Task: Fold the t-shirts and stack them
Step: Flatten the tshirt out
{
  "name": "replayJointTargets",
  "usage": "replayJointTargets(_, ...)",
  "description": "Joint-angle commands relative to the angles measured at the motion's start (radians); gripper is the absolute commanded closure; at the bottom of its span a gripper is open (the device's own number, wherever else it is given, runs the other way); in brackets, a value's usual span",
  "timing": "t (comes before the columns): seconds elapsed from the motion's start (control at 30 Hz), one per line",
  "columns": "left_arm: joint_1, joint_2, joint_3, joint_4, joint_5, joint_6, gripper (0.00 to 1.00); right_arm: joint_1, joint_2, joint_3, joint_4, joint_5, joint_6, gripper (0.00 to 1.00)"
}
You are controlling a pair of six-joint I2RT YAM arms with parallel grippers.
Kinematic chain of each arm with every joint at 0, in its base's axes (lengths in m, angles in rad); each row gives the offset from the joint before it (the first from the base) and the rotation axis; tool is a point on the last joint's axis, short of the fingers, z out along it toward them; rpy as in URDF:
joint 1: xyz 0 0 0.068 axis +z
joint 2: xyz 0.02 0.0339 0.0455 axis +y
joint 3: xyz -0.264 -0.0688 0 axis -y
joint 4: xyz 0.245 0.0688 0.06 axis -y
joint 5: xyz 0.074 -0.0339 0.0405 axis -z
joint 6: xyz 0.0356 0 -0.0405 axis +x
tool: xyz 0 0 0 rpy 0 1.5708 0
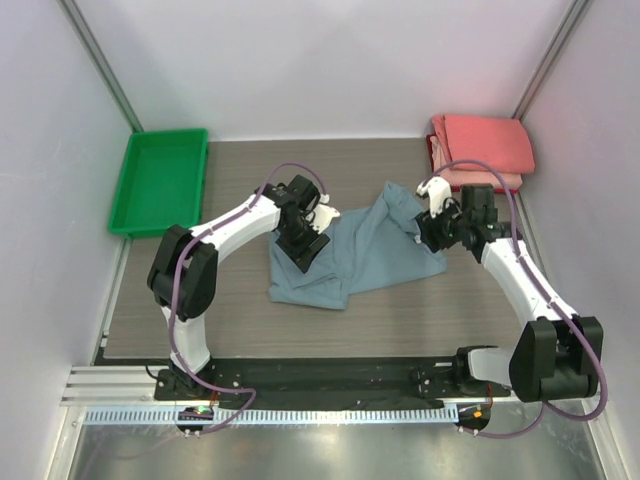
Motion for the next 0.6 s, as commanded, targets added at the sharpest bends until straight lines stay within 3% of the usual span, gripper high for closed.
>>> replayJointTargets(0.0, -0.004, -0.055, 0.021, -0.005, -0.020, 0.009, 0.44, 0.014, -0.010, -0.062, 0.067, -0.094, -0.126, 0.46)
replayJointTargets(0.4, -0.004, -0.055, 0.025, -0.020, -0.058, 0.014, 0.44, 0.015, 0.241, 0.040, 0.180, -0.087, -0.141, 0.51)
replayJointTargets(0.5, -0.004, -0.051, 0.027, -0.023, -0.061, 0.016, 0.44, 0.015, 0.288, 0.064, 0.200, -0.082, -0.139, 0.57)
replayJointTargets(0.57, -0.004, -0.048, 0.030, -0.025, -0.059, 0.016, 0.44, 0.017, 0.297, 0.079, 0.209, -0.083, -0.135, 0.74)
